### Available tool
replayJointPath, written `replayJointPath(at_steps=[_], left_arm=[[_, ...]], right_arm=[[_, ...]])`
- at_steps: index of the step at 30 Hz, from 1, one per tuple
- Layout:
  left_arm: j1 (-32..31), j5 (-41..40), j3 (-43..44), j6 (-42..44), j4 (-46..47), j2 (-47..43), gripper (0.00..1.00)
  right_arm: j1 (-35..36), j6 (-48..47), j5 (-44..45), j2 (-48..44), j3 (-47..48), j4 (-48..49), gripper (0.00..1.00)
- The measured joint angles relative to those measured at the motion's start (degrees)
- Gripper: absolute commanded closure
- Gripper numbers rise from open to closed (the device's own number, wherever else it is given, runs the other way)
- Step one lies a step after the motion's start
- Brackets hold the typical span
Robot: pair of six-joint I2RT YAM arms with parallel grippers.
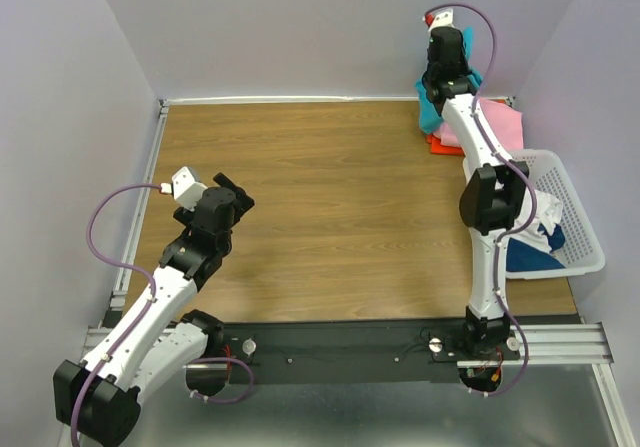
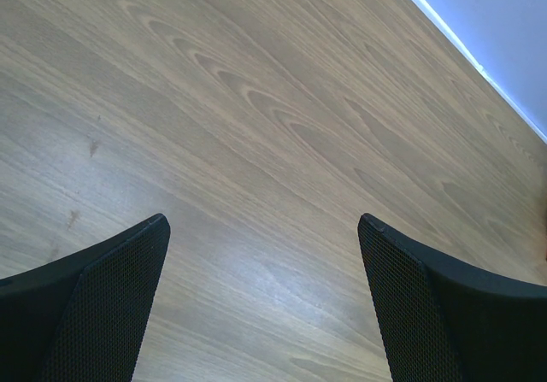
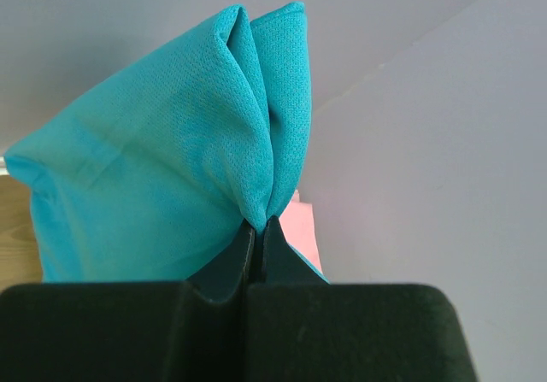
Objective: Fold and stack the t-shirts
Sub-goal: Neatly place the folded tshirt to the corner
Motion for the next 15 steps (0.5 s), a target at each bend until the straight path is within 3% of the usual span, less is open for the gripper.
replayJointPath(at_steps=[15], left_arm=[[0.07, 0.00, 0.00, -0.39, -0.07, 0.63, 0.02]], right_arm=[[-1.14, 1.18, -0.22, -3.78, -4.85, -0.04, 0.99]])
